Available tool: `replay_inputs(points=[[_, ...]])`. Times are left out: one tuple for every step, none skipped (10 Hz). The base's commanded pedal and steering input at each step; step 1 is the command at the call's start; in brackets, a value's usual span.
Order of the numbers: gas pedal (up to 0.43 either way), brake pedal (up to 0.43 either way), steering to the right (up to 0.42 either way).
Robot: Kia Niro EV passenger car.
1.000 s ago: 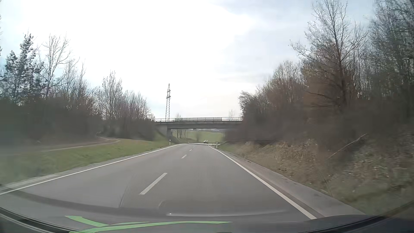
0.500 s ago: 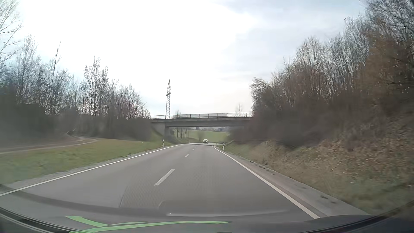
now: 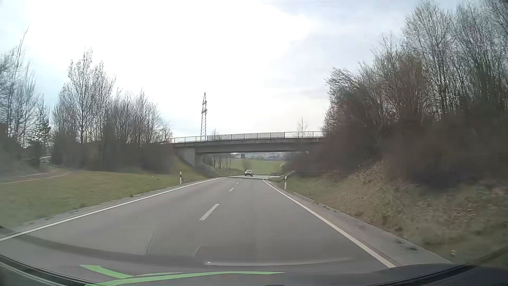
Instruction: Follow the waypoints while adhering to traffic rules and regulations
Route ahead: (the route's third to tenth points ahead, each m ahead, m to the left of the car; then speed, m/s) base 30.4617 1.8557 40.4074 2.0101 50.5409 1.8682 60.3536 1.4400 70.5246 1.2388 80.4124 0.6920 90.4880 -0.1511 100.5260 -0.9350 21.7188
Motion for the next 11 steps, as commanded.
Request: replay_inputs(points=[[0.000, 0.000, 0.005], [0.000, 0.000, 0.005], [0.000, 0.000, 0.005], [0.000, 0.000, 0.005], [0.000, 0.000, 0.004], [0.000, 0.000, 0.004], [0.000, 0.000, 0.003], [0.000, 0.000, 0.003], [0.000, 0.000, 0.001], [0.000, 0.000, 0.000], [0.000, 0.000, 0.000]])
